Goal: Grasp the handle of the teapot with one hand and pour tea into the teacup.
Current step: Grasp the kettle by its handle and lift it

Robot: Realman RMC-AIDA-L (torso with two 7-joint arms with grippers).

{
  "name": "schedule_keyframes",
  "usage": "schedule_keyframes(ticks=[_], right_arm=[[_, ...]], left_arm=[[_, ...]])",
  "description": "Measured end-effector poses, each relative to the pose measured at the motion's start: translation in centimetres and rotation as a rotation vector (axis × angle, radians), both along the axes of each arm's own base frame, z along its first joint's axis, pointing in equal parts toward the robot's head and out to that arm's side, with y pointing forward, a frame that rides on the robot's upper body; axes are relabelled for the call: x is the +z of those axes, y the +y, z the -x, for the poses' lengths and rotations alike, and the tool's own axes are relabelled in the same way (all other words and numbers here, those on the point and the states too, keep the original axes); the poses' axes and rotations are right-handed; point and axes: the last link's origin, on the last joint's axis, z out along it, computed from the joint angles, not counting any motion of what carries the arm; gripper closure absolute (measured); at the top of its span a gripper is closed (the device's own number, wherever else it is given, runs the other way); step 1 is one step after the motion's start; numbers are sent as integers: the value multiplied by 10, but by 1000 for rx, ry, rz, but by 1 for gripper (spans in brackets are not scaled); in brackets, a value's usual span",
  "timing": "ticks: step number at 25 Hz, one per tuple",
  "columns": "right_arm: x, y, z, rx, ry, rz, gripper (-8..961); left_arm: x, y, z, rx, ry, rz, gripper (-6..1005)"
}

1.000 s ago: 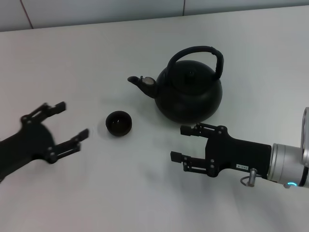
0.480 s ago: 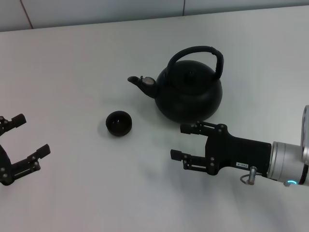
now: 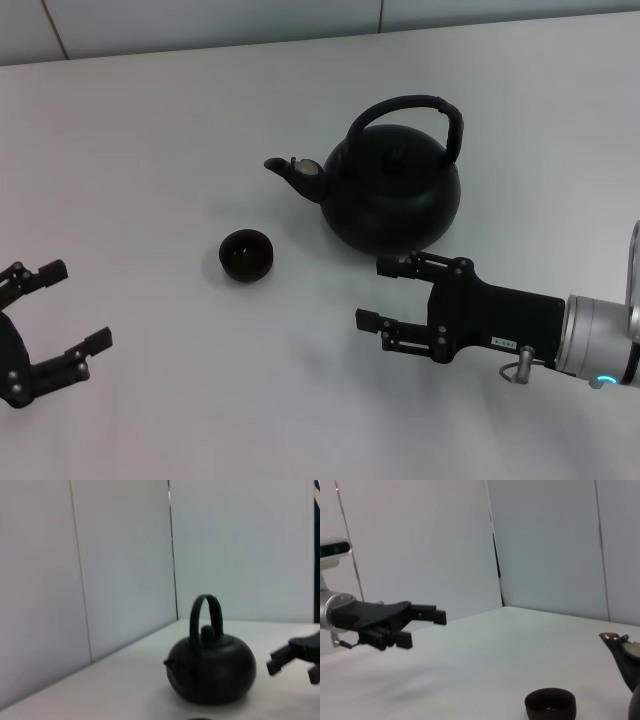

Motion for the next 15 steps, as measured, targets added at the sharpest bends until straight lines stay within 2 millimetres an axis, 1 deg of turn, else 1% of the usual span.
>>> schedule_keyframes(ticks=[7,15], right_arm=[[0,-1,0,0,1,-2,231],[1,-1,-1,-2,-1,-3,231]], left_arm=[[-7,0,4,-6,73,30,135],[-9,0,4,-7,81,36,135]])
